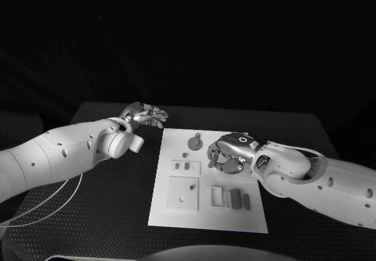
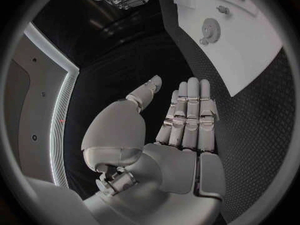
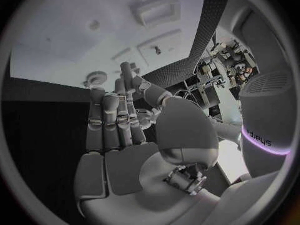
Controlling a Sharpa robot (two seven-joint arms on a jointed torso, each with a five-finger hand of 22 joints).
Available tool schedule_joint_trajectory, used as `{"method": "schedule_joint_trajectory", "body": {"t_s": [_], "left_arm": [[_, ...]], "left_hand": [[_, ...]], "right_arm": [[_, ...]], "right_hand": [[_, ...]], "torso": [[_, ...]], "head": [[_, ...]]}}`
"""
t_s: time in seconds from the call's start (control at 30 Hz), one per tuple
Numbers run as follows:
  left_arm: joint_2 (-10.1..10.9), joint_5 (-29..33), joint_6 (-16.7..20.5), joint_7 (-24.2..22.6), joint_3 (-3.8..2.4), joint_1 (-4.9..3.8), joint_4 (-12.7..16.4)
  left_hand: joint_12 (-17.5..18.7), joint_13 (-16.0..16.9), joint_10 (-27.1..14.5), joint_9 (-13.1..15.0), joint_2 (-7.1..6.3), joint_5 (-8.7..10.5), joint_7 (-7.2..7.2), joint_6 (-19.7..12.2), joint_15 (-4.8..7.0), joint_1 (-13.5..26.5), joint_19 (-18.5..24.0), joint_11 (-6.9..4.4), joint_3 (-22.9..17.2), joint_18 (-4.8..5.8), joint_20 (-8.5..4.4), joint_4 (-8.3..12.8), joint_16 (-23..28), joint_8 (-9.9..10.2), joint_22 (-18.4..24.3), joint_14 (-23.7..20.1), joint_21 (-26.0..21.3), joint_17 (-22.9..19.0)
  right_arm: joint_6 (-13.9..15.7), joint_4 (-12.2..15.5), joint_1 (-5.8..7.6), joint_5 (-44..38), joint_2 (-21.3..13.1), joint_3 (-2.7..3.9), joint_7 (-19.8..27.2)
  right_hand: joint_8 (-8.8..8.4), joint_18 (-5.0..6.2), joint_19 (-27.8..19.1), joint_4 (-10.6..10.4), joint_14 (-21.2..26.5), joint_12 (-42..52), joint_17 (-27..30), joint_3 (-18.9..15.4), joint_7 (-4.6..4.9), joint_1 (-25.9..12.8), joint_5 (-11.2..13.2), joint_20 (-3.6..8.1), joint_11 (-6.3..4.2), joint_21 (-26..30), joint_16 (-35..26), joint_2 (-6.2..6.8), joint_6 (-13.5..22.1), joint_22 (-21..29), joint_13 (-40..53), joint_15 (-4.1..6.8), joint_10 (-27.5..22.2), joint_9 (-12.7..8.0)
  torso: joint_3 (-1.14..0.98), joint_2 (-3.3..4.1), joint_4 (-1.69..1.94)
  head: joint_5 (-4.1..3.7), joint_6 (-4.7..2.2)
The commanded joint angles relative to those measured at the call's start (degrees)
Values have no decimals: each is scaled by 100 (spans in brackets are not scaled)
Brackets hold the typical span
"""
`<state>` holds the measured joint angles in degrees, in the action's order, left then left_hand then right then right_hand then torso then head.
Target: Assemble the parts on the task board
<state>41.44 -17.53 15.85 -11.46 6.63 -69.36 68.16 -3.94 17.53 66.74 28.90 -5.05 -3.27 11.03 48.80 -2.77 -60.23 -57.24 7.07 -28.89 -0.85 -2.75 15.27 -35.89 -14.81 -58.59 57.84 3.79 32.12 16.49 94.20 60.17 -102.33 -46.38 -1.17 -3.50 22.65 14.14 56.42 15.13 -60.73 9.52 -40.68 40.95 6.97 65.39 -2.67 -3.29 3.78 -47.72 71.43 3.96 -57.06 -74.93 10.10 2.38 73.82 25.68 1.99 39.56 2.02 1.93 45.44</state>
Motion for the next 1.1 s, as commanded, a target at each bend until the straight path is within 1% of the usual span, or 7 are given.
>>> {"method": "schedule_joint_trajectory", "body": {"t_s": [0.03,0.3,0.43,0.6,0.8,0.93,1.1], "left_arm": [[-13,31,-46,-74,-4,-7,-2],[-49,31,-39,-75,-4,-7,-35],[-74,31,-43,-74,-4,-7,-36],[-88,34,-43,-69,-4,-8,-39],[-107,37,-49,-68,-4,-8,-45],[-114,39,-59,-64,-4,-8,-43],[-130,39,-66,-66,-4,-8,-43]], "left_hand": [[-1,-7,-24,-7,-23,23,-19,-40,-22,32,14,-3,30,28,10,-7,33,-32,7,16,15,9],[-2,-7,-23,-7,-22,22,-20,-39,-22,30,14,-4,30,28,10,-7,36,-34,8,17,16,14],[-3,-7,-22,-7,-22,23,-20,-39,-22,30,14,-4,30,28,10,-7,38,-35,8,18,16,16],[-3,-7,-22,-7,-23,23,-20,-38,-22,29,14,-4,30,28,10,-6,40,-36,9,18,16,20],[-3,-7,-21,-7,-23,23,-20,-38,-22,29,15,-4,31,28,11,-6,43,-37,10,19,16,23],[-4,-7,-21,-7,-23,23,-20,-39,-22,30,15,-4,31,29,11,-7,45,-37,11,19,16,26],[-4,-7,-21,-8,-22,23,-20,-39,-23,31,15,-4,32,29,11,-8,47,-38,12,19,16,29]], "right_arm": [[133,25,-3,307,124,0,228],[186,14,-77,484,520,-24,418],[209,-17,-111,365,630,-131,362],[211,-105,-214,242,730,-282,360],[181,-185,-379,96,932,-375,384],[112,-234,-426,-20,1026,-433,377],[84,-315,-545,-124,1152,-455,353]], "right_hand": [[25,86,43,46,-30,14,-8,0,-59,-2,-21,-1,-16,-26,33,-55,-108,-95,7,18,39,70],[22,86,48,54,-31,10,-7,7,-58,-4,-21,2,-16,-27,29,-64,-106,-93,9,20,37,70],[20,86,50,57,-31,8,-6,10,-57,-8,-21,3,-16,-27,27,-69,-104,-92,10,20,36,69],[18,86,51,61,-32,6,-6,10,-56,-12,-20,5,-16,-27,26,-69,-104,-91,11,20,35,69],[17,86,52,67,-34,4,-6,12,-56,-13,-21,6,-16,-27,26,-69,-104,-91,12,21,34,69],[17,86,53,71,-35,3,-6,13,-56,-13,-20,7,-17,-28,26,-68,-104,-91,13,21,34,69],[16,86,53,75,-35,2,-7,13,-56,-15,-20,7,-17,-28,25,-67,-104,-91,14,21,34,69]], "torso": [[-2,3,2],[-3,3,8],[0,-1,16],[4,3,0],[-3,2,3],[-4,3,5],[1,2,3]], "head": [[29,-13],[75,-5],[108,-6],[153,13],[204,38],[225,49],[225,45]]}}
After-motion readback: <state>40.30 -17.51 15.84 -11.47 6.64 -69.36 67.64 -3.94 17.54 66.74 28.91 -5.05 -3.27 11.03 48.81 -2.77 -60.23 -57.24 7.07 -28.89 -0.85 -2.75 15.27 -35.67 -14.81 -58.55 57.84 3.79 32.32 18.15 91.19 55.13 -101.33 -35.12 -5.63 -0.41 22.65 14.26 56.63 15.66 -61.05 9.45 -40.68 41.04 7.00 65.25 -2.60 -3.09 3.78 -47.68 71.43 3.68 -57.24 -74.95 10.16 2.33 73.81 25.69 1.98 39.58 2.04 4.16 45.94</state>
